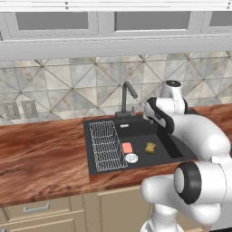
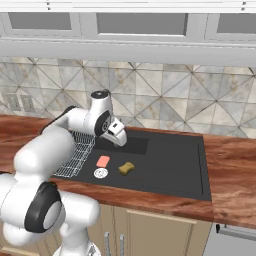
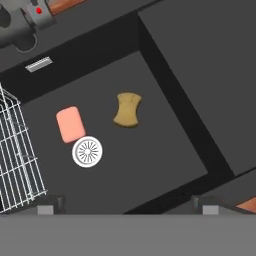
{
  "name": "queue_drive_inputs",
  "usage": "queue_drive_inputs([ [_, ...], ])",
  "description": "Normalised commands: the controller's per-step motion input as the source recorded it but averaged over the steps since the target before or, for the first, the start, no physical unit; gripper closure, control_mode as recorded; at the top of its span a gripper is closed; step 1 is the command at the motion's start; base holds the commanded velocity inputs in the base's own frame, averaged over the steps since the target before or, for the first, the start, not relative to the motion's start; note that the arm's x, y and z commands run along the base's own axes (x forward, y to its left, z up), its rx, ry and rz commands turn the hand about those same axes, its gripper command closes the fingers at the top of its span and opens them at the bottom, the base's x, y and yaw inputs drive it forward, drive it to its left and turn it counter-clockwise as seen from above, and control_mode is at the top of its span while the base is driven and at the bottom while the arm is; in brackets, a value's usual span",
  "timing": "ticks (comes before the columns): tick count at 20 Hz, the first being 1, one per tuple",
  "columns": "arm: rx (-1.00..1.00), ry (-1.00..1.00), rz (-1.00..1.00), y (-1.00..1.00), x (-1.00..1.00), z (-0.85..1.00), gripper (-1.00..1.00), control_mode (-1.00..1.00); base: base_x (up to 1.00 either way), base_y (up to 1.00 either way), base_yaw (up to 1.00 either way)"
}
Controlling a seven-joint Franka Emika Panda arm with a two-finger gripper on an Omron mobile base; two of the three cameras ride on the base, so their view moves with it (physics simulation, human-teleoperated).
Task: Pick up the bar soap and sponge from the sink, and place them back in the cabinet, and close the cabinet doors.
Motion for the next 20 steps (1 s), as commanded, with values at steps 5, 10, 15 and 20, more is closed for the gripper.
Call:
queue_drive_inputs([
  [5,0.02,0.0,0.0,-0.12,0.24,-0.42,-1.0,-1.0,0.0,0.0,0.0],
  [10,0.0,0.0,0.0,-0.09,0.23,-0.41,-1.0,-1.0,0.0,0.0,0.0],
  [15,0.0,0.0,0.0,-0.04,0.16,-0.38,-1.0,-1.0,0.0,0.0,0.0],
  [20,0.0,0.0,0.0,0.0,0.12,-0.37,-1.0,-1.0,0.0,0.0,0.0],
])
